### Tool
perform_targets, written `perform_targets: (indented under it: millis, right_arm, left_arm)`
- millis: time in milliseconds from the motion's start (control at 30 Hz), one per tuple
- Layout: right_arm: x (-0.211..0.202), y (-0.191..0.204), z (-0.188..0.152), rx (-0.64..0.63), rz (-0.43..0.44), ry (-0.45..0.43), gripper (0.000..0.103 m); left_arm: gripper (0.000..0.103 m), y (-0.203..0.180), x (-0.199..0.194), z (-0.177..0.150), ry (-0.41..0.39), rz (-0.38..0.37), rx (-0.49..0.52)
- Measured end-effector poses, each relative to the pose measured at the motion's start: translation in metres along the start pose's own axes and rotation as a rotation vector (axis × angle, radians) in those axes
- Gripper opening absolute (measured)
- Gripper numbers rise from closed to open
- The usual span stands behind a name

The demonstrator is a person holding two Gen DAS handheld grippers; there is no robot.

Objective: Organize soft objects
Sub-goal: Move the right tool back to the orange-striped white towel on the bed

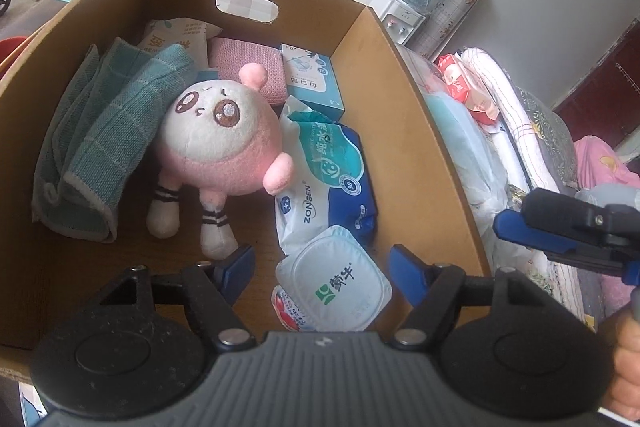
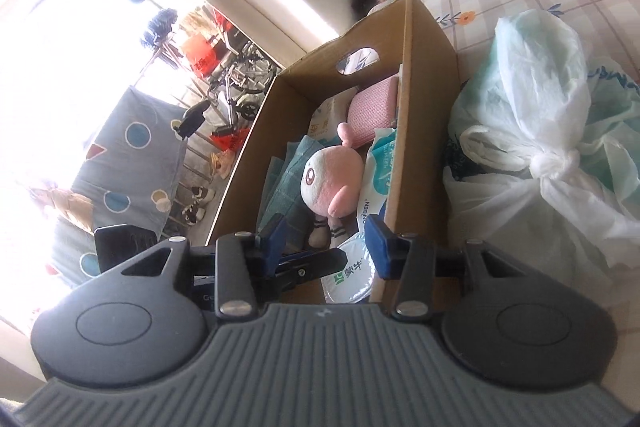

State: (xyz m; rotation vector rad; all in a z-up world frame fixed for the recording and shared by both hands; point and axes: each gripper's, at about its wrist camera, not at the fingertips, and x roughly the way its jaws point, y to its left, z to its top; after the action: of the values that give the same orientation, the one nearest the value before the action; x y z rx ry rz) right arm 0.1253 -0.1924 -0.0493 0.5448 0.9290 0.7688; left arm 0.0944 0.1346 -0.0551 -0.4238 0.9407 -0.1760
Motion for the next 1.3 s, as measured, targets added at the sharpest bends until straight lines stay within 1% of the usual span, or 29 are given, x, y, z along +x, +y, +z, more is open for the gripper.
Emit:
perform_targets:
  millis: [67,100,200,367,433,500,533,567,600,667,733,800,833,900,967,1033,1100,1233,1300]
  right_arm:
    - [-0.011,-0.010,-0.010,0.031,-0.004,-0.025,0.043]
    - [-0.015,-0.014,-0.014,0.047,-0.008,-0.036,0.043]
    - [-0.024,-0.026,-0.025,0.087,-0.018,-0.060,0.043]
    - [-0.034,-0.038,-0.034,0.119,-0.021,-0.087,0.044]
    - [-0.036,-0.042,-0.036,0.126,-0.024,-0.095,0.044]
    - [-0.040,-0.045,-0.037,0.130,-0.028,-0.108,0.044]
    - [-0.042,-0.045,-0.037,0.128,-0.031,-0.114,0.045]
    - [-0.044,-0.046,-0.037,0.126,-0.036,-0.122,0.046]
    - [-0.046,-0.047,-0.038,0.124,-0.041,-0.129,0.047]
    - [-0.052,-0.047,-0.040,0.119,-0.052,-0.147,0.049]
    - [-0.057,-0.048,-0.042,0.115,-0.059,-0.163,0.052]
    - [-0.063,-0.048,-0.044,0.110,-0.066,-0.179,0.054]
    - [-0.066,-0.049,-0.044,0.108,-0.072,-0.186,0.057]
    - [-0.074,-0.050,-0.047,0.101,-0.090,-0.207,0.061]
    - [-0.084,-0.051,-0.050,0.090,-0.109,-0.229,0.064]
    - [-0.095,-0.053,-0.052,0.084,-0.128,-0.253,0.069]
    - [-0.111,-0.058,-0.054,0.080,-0.156,-0.284,0.071]
    - [-0.141,-0.075,-0.056,0.084,-0.231,-0.344,0.073]
    - [-0.156,-0.086,-0.055,0.091,-0.267,-0.369,0.073]
  left_arm:
    - [0.068,-0.002,0.006,0.001,0.018,-0.010,0.006]
    - [0.067,-0.004,0.010,0.002,0.030,-0.014,0.006]
    - [0.067,-0.007,0.017,0.001,0.045,-0.002,0.010]
    - [0.067,-0.007,0.023,-0.004,0.073,-0.025,-0.015]
    - [0.067,-0.010,0.022,-0.006,0.068,-0.008,-0.006]
    - [0.070,-0.014,0.016,-0.007,0.036,0.020,0.015]
    - [0.074,-0.016,0.012,-0.008,0.014,0.034,0.026]
    - [0.078,-0.019,0.005,-0.009,-0.024,0.059,0.036]
    - [0.079,-0.021,0.000,-0.010,-0.051,0.073,0.041]
    - [0.083,-0.027,-0.016,-0.012,-0.132,0.106,0.057]
    - [0.084,-0.035,-0.030,-0.015,-0.201,0.134,0.074]
    - [0.086,-0.049,-0.047,-0.019,-0.278,0.150,0.116]
    - [0.087,-0.055,-0.053,-0.021,-0.306,0.153,0.138]
    - [0.089,-0.074,-0.064,-0.025,-0.362,0.147,0.205]
    - [0.092,-0.096,-0.068,-0.028,-0.402,0.133,0.275]
    - [0.095,-0.116,-0.067,-0.031,-0.420,0.112,0.332]
    - [0.096,-0.139,-0.062,-0.036,-0.421,0.085,0.387]
    - [0.096,-0.189,-0.041,-0.043,-0.414,0.050,0.508]
    - [0.096,-0.217,-0.021,-0.048,-0.405,0.048,0.596]
